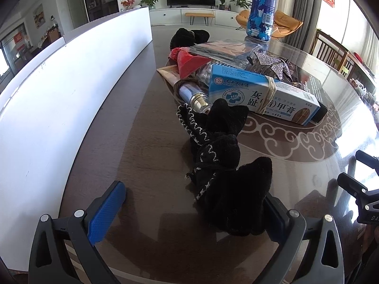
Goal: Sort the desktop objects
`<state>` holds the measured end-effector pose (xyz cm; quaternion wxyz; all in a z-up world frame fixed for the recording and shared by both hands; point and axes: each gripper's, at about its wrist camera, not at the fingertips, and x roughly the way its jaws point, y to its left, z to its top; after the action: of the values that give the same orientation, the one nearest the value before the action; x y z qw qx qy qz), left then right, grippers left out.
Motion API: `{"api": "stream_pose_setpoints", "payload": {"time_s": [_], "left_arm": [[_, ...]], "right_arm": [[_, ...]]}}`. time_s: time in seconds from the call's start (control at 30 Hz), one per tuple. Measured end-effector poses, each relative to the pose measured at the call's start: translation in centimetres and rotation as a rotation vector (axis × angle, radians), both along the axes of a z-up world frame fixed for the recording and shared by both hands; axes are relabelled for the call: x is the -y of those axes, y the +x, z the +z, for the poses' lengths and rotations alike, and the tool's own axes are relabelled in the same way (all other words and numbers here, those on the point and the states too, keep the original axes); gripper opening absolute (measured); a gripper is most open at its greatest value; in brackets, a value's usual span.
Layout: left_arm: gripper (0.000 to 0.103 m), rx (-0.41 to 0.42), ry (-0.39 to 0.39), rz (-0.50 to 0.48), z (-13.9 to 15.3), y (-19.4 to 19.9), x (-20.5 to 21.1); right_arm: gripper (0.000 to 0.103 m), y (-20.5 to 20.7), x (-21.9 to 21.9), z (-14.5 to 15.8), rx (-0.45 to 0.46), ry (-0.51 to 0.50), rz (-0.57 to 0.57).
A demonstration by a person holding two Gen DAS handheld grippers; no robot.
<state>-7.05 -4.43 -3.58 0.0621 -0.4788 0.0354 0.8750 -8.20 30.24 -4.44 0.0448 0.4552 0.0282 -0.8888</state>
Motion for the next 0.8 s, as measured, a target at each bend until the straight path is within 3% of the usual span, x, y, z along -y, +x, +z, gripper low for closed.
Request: {"api": "stream_pose_setpoints", "payload": {"time_s": [0.2, 0.8], "left_arm": [[0.103, 0.056, -0.008, -0.038, 0.11, -0.51, 0.00], [0.103, 0.050, -0.005, -0.038, 0.02, -0.23, 0.12]], "right_arm": [[0.103, 0.00, 0.00, 0.00, 0.000, 0.000, 0.000], [0.103, -0.02, -0.02, 0.00, 0.000, 0.000, 0.000]]}}
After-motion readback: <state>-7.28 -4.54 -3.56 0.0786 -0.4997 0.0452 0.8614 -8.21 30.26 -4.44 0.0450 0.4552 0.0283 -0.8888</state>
